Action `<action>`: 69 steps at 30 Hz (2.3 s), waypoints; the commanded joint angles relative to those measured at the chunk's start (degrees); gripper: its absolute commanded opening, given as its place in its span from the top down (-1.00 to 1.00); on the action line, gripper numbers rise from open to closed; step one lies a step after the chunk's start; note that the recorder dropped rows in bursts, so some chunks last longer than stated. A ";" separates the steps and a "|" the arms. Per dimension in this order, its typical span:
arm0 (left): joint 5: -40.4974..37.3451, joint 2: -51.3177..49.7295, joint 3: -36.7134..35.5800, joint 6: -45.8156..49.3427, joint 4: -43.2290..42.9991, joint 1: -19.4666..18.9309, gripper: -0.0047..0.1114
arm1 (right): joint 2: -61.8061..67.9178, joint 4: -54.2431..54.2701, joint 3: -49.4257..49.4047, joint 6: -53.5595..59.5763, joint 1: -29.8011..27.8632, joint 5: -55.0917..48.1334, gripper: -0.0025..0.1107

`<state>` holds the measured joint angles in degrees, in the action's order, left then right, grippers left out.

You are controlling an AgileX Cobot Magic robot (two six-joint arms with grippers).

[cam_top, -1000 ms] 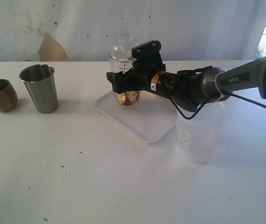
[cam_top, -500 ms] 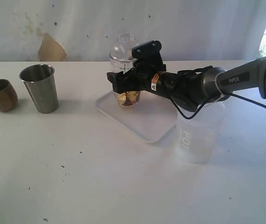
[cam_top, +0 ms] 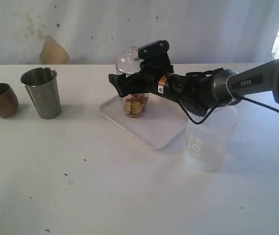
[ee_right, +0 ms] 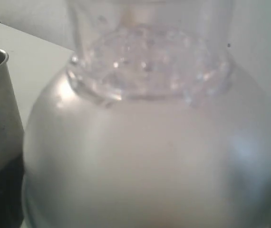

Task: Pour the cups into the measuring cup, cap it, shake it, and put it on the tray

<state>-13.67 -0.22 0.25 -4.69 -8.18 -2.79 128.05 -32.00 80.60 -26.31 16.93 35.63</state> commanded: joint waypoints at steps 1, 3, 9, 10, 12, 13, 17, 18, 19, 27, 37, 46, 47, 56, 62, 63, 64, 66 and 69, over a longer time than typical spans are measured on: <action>0.06 0.22 -0.25 -0.16 0.39 0.11 0.92 | -1.35 0.04 -0.09 0.55 -0.36 0.63 -0.85; 0.06 0.22 -0.25 -0.16 0.39 0.11 0.92 | -2.84 0.04 -0.09 0.55 -0.46 0.63 -0.85; 0.06 0.22 -0.25 -0.16 0.39 0.11 0.92 | -8.60 0.04 -0.09 -0.83 -0.46 -5.44 -0.85; 0.06 0.22 -0.25 -0.16 0.39 0.11 0.92 | -10.05 0.04 -0.09 -0.83 -0.46 -6.93 -0.85; 0.06 0.22 -0.25 -0.16 0.39 0.11 0.92 | -13.09 0.04 -0.09 -0.92 -0.36 -9.99 -0.85; 0.06 0.22 -0.25 -0.16 0.39 0.11 0.92 | -14.43 0.04 -0.09 -1.18 -0.36 -11.30 -0.85; 0.06 0.22 -0.25 -0.16 0.39 0.11 0.92 | -19.25 0.04 -0.09 -3.90 -0.36 -14.38 -0.85; 0.06 0.22 -0.25 -0.16 0.39 0.11 0.92 | -20.40 0.04 -0.09 -4.01 -0.36 -15.14 -0.85; 0.06 0.22 -0.25 -0.16 0.39 0.11 0.92 | -21.60 0.04 -0.09 -4.13 -0.36 -16.07 -0.85; 0.06 0.22 -0.25 -0.16 0.39 0.11 0.92 | -33.15 0.04 -0.09 -4.13 -0.36 -30.08 -0.85; 0.06 0.22 -0.25 -0.16 0.39 0.11 0.92 | -46.02 0.25 -0.09 -4.13 -0.36 -49.92 -0.85; 0.06 0.22 -0.25 -0.16 0.39 0.11 0.92 | -59.22 0.25 -0.20 -3.67 -0.36 -73.32 -0.85; 0.06 0.22 -0.25 -0.16 0.39 0.11 0.92 | -60.92 0.38 -0.82 -3.53 -0.36 -74.57 -0.85; 0.06 0.22 -0.25 -0.16 0.39 0.11 0.92 | -79.24 3.61 -11.76 -1.97 -0.36 -76.89 -0.85; 0.06 0.22 -0.25 -0.16 0.39 0.11 0.92 | -92.72 9.32 -17.17 -1.97 -0.36 -82.51 -0.85; 0.06 0.22 -0.25 -0.16 0.39 0.11 0.92 | -94.63 9.31 -17.37 -2.14 -0.36 -84.03 -0.85; 0.06 0.22 -0.25 -0.16 0.39 0.11 0.92 | -96.36 9.31 -17.35 -2.14 -0.36 -85.47 -0.85; 0.06 0.22 -0.25 -0.16 0.39 0.11 0.92 | -99.43 9.18 -17.35 -2.14 -0.36 -86.73 -0.85; 0.06 0.22 -0.25 -0.16 0.39 0.11 0.92 | -104.07 9.32 -17.35 -2.14 -0.36 -86.73 -0.85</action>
<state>-13.67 -0.22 0.25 -4.69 -8.18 -2.79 27.42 -22.86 63.49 -28.89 16.93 -50.41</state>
